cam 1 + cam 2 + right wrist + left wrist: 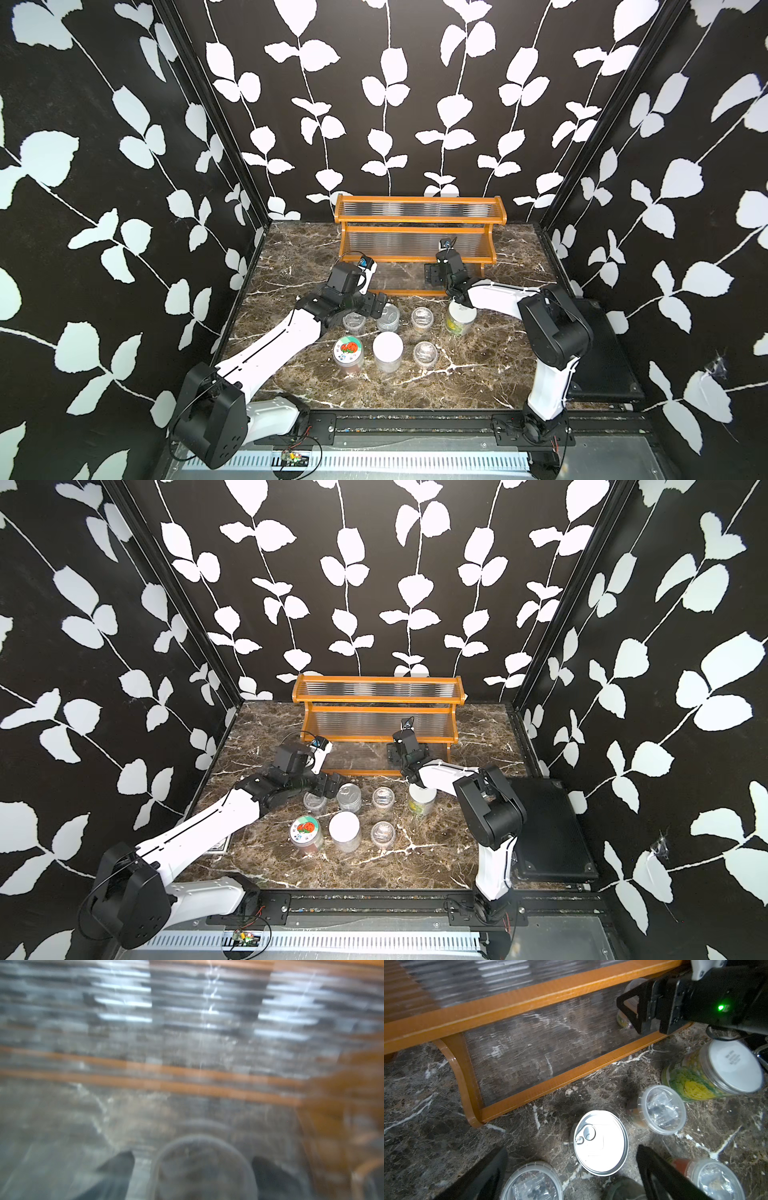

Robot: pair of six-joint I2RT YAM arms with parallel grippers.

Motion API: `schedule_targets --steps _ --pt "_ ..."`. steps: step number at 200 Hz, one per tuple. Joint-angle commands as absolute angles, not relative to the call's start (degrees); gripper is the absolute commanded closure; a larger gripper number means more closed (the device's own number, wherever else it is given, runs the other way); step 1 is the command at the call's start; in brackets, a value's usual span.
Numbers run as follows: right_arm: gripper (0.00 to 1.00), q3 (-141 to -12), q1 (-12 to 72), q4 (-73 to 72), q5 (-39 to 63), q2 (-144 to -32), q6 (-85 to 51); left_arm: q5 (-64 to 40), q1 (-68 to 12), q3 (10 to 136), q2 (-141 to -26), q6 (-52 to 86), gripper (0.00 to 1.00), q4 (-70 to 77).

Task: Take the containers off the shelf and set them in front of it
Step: 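Pick up a container from the shelf.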

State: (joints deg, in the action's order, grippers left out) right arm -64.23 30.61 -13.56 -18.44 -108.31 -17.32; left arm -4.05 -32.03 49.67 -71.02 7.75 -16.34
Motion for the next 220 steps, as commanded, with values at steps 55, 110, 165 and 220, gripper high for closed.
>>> schedule_targets --steps 55,110,165,220 --pt "0.35 -63.11 29.97 -16.97 -13.76 -105.5 -17.45 -5.26 -31.55 48.85 -70.11 8.09 0.01 -15.63" --pt "0.35 -57.87 31.93 -14.15 -4.8 -97.25 -18.35 -5.41 -31.55 48.86 -70.75 7.91 0.01 -15.45" --pt "0.36 -51.88 36.91 -7.3 2.41 -85.64 -14.24 -5.56 -31.33 49.31 -70.51 7.21 0.01 -16.49" --pt "0.36 -45.78 41.69 7.85 7.63 -68.14 -3.56 -6.3 -31.11 49.92 -69.67 6.59 0.01 -17.94"
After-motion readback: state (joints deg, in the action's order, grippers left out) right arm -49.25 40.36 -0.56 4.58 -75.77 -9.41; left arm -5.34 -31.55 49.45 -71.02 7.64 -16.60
